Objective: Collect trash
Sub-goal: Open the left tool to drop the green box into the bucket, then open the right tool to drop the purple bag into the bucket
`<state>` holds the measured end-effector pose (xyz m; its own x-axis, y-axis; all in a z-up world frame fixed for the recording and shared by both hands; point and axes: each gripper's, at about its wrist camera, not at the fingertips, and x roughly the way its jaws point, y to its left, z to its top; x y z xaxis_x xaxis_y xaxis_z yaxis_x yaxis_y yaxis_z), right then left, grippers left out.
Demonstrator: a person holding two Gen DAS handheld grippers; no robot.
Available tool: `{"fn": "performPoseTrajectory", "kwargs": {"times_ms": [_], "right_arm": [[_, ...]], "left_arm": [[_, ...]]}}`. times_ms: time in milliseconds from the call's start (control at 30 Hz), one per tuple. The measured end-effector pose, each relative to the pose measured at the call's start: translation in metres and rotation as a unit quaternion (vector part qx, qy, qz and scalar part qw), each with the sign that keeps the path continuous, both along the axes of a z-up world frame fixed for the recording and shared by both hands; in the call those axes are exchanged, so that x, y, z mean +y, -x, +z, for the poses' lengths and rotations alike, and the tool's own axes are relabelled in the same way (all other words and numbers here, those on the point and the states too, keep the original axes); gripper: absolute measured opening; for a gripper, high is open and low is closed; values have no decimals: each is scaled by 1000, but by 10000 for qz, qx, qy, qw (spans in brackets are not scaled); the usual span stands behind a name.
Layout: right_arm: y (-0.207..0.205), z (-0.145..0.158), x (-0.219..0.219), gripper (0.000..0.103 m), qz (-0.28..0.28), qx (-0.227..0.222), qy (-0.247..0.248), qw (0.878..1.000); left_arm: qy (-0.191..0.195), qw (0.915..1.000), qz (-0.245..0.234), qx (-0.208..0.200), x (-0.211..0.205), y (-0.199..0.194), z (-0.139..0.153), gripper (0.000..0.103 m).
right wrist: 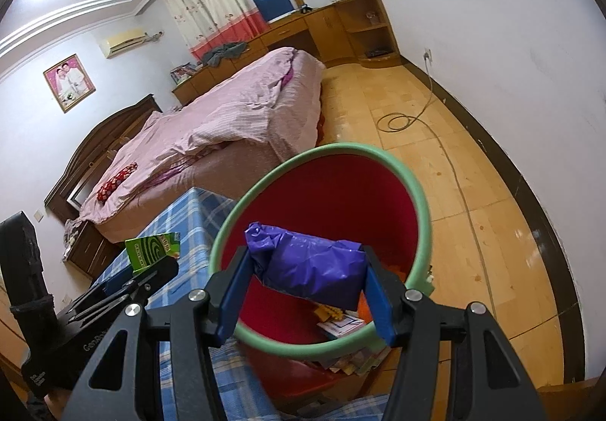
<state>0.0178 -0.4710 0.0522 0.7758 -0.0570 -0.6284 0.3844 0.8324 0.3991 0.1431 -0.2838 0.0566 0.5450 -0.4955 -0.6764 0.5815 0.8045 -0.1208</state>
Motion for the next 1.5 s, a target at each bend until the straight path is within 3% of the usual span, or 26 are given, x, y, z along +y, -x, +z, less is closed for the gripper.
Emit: {"fn": "performPoseTrajectory", "kwargs": {"times_ms": [533, 733, 867, 1500], "right_arm": [[-5, -22, -36, 59, -218, 182, -151, 9995], [-8, -28, -44, 59, -218, 213, -192, 9993], [-9, -29, -45, 60, -223, 216, -200, 9993], [-44, -44, -43, 63, 35, 334, -129, 9994]], "left_arm": [[-69, 9990, -351, 259, -46, -15, -34, 64], [-96, 9990, -233, 382, -47, -22, -43, 64], [-69, 9994, -125, 308, -45, -24, -43, 73], [-94, 9991, 288, 300, -25, -30, -35, 75]]}}
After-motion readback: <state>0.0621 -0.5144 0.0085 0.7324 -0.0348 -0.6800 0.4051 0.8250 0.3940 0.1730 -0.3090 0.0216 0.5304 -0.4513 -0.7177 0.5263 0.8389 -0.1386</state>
